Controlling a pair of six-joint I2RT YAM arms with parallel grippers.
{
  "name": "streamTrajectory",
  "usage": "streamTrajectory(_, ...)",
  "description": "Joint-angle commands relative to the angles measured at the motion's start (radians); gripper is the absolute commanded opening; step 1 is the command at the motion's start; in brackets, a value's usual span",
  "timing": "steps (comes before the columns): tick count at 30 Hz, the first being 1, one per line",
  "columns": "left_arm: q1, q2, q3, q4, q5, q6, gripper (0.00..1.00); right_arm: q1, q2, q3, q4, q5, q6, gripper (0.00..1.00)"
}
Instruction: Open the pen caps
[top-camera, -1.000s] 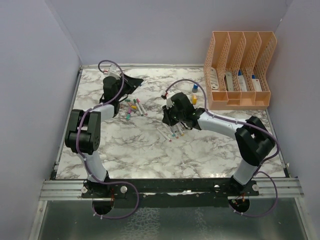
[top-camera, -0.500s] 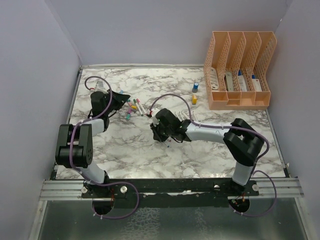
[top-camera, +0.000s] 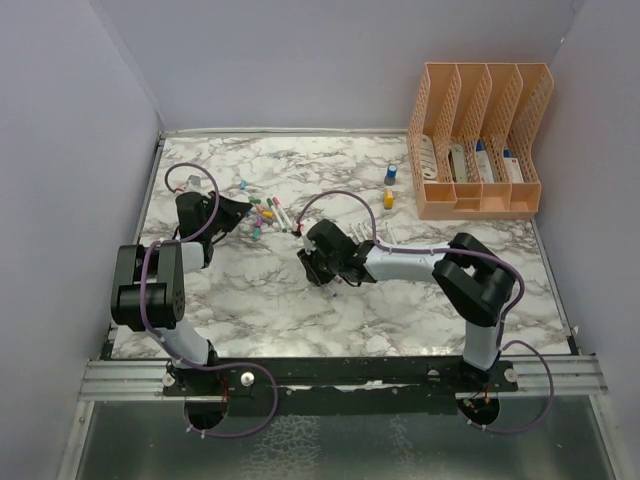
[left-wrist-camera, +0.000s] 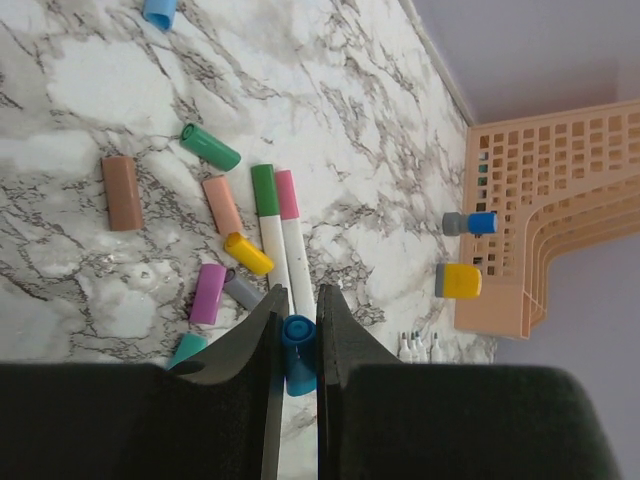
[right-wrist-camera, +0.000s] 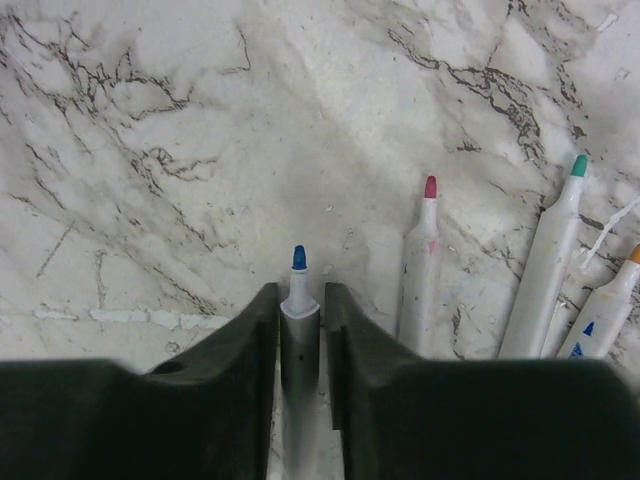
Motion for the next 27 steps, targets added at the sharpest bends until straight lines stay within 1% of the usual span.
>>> streamTrajectory(1,0.010,0.031,-0.012,-0.002,0.011,0.029,0.00,0.006,0.017,0.027,0.027,0.039,0.003,0.34)
streamTrajectory(5,0.013,0.049,-0.016,-0.003,0.007,0.036,0.00,0.006,0.000,0.037,0.023,0.054,0.003,0.44)
streamTrajectory(7,0.013,0.070,-0.019,-0.002,-0.001,0.042,0.04,0.006,-0.013,0.048,0.027,0.069,0.006,0.50)
streamTrajectory(10,0.014,0.095,-0.021,-0.002,-0.005,0.048,0.14,0.006,-0.019,0.088,0.040,0.085,-0.005,0.63)
streamTrajectory(12,0.017,0.110,-0.020,-0.003,-0.005,0.050,0.16,0.006,0.005,0.144,0.031,0.102,-0.021,0.69)
streamTrajectory(19,0.026,0.118,-0.030,-0.002,-0.017,0.050,0.27,-0.001,0.183,0.424,-0.062,0.182,-0.071,0.70)
streamTrajectory(23,0.033,0.112,-0.038,-0.002,-0.019,0.049,0.35,-0.038,0.276,0.566,-0.113,0.171,-0.078,0.67)
streamTrajectory(27,0.043,0.090,-0.052,-0.001,-0.015,0.043,0.41,-0.072,0.341,0.657,-0.136,0.158,-0.092,0.66)
